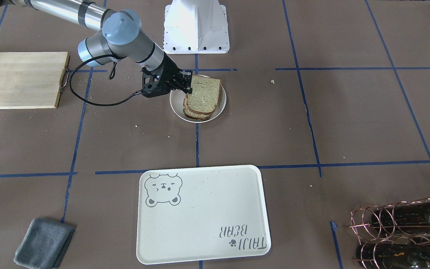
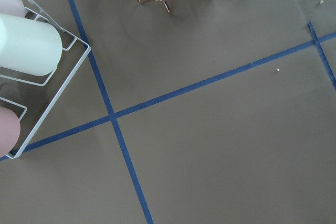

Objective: Make sandwich and place on tray
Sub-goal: 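Lower the bread slice onto the egg and open the right gripper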

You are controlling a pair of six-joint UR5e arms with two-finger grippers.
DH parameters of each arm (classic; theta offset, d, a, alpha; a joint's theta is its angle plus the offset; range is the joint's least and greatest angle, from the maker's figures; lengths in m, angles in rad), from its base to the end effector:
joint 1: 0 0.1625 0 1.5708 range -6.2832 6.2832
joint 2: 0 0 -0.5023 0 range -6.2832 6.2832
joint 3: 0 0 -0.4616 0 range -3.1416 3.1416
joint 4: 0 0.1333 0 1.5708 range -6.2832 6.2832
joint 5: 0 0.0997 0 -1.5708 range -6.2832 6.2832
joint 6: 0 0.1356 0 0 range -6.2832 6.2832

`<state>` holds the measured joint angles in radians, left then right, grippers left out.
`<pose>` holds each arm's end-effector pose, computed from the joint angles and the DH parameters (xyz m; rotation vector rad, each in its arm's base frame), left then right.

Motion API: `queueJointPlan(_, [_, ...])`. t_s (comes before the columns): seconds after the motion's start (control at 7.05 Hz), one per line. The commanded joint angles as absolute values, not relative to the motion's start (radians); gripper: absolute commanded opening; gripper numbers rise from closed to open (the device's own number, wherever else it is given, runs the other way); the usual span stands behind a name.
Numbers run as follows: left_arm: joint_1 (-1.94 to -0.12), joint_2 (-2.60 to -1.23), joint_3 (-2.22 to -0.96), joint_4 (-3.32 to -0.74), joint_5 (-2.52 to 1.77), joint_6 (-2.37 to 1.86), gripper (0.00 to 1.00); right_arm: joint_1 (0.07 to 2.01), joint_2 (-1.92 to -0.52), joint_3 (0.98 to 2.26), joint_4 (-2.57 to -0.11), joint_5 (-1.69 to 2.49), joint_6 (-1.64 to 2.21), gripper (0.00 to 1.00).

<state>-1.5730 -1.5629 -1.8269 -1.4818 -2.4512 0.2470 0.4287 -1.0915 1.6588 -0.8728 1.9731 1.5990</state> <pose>-0.0300 -0.5556 0.6208 0.2578 0.8564 0.2984 -0.6669 -0.3930 0.3026 -0.0916 -1.2883 0.1372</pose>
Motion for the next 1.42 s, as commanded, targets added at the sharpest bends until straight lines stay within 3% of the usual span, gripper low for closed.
queueJointPlan(0.0, [-1.572,-1.562,-1.827,-1.482,-2.451,0.247,1.00,0.430,-1.097,1.661,-0.871,1.974,1.595,0.00])
queueJointPlan(0.85, [-1.574,-1.562,-1.827,-1.482,-2.451,0.247,1.00,0.434,-1.100,1.658,-0.873,1.974,1.592,0.00])
queueJointPlan(0.99, [-1.574,-1.562,-1.827,-1.482,-2.451,0.247,1.00,0.434,-1.100,1.660,-0.874,1.971,1.592,0.69])
queueJointPlan(1.13, [-1.572,-1.562,-1.824,-1.482,-2.451,0.247,1.00,0.437,-1.103,1.660,-0.876,1.971,1.592,0.88])
queueJointPlan(1.28, [-1.565,-1.566,-1.824,-1.483,-2.477,0.214,1.00,0.449,-1.115,1.673,-0.874,1.976,1.592,1.00])
